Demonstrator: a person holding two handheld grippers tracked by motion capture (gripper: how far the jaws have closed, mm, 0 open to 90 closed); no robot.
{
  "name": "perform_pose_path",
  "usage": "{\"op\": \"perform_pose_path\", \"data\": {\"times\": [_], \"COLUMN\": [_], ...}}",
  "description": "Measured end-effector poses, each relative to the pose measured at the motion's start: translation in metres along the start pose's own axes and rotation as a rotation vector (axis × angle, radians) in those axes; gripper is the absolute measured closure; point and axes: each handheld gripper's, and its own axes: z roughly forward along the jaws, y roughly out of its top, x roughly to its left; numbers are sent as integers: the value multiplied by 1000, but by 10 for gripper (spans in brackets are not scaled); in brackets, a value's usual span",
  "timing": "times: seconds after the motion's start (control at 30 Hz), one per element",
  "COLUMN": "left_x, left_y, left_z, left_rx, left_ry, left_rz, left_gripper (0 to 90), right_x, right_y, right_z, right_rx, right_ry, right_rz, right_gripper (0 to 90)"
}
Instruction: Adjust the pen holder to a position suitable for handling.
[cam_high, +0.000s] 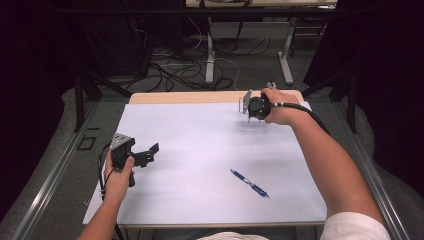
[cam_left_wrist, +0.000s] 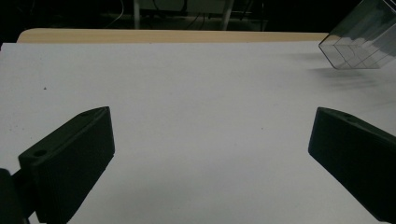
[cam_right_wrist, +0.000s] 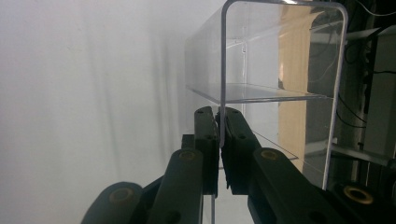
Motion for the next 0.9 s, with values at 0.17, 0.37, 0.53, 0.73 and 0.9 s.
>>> {"op": "perform_pose_path", "data": {"times": [0.17,0.37,0.53,0.73,0.9], "left_x": [0,0,0,0,-1], "left_y": [0,0,0,0,0], "left_z": [0,0,0,0,1], "left_rx": [-6,-3,-4,1,-6], "left_ry": [3,3,3,1,0], "left_rz": [-1,1,1,1,-8], "left_gripper": [4,4,4,4,4], "right_x": [7,16,27,34,42], "right_y": [18,38,57,70,84], "right_z": [-10,-15,-12,-11,-9], "right_rx": [-41,-38,-73,-65,-14], "right_ry": [-5,5,0,27,68], "right_rz": [4,-2,-5,-1,-6], "right_gripper": [863,863,862,863,864]}}
